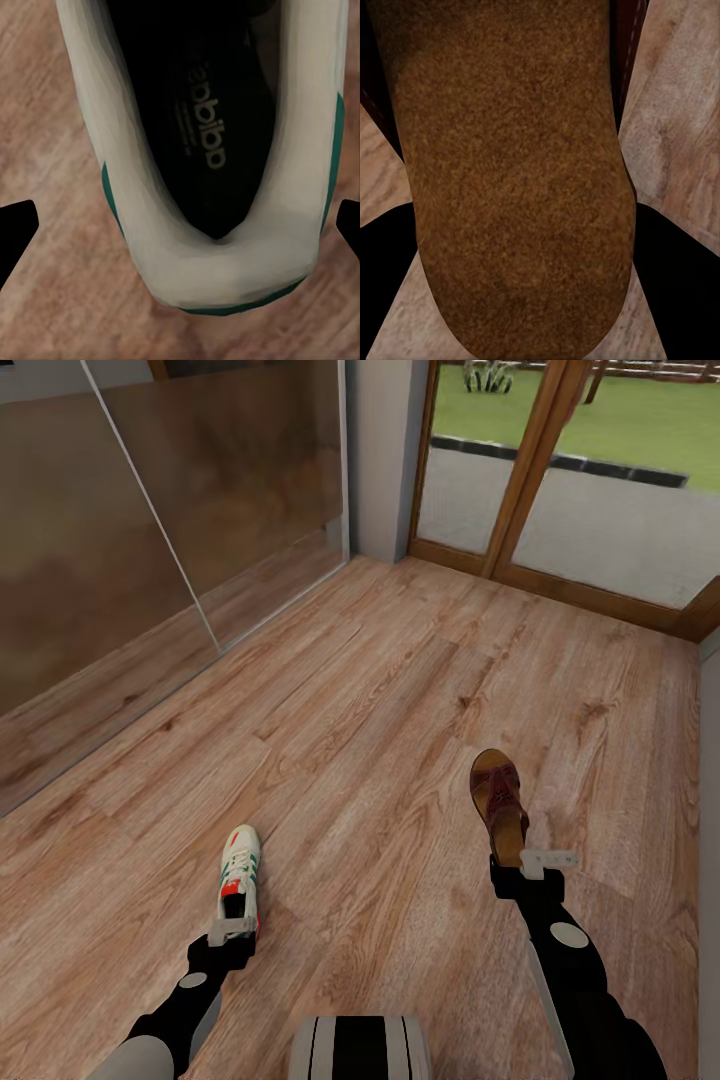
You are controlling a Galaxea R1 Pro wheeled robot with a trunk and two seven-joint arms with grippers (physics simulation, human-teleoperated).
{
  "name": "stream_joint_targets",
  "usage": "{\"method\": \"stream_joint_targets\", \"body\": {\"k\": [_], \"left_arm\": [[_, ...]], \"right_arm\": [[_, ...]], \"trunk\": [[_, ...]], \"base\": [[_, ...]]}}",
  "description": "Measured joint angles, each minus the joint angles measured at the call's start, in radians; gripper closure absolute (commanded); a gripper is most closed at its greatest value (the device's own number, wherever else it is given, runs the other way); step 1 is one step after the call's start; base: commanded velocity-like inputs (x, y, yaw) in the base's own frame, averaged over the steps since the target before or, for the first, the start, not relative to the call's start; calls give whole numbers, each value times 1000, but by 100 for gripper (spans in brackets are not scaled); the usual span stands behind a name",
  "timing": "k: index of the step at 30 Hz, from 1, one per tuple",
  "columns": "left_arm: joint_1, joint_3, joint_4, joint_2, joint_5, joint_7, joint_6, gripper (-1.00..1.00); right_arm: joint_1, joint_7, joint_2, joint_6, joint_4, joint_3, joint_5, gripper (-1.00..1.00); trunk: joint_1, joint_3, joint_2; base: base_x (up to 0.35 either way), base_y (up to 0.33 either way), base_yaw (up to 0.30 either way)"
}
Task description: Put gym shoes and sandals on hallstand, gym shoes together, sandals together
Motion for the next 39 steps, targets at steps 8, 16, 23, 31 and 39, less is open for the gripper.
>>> {"method": "stream_joint_targets", "body": {"k": [8,16,23,31,39], "left_arm": [[0,0,-2,1,0,0,-1,-100],[0,1,-6,1,2,0,-2,100],[0,2,-5,1,4,0,-2,100],[0,2,-4,1,4,0,-2,100],[0,2,-7,2,3,-1,-2,100]], "right_arm": [[0,0,0,0,0,0,0,100],[0,0,0,0,0,0,0,100],[0,0,0,0,0,0,0,100],[0,-1,0,0,0,0,0,100],[0,-1,0,0,0,0,0,100]], "trunk": [[0,0,0],[0,0,0],[0,0,0],[0,0,0],[0,0,0]], "base": [[80,0,0],[6,0,0],[0,0,0],[0,0,0],[0,0,0]]}}
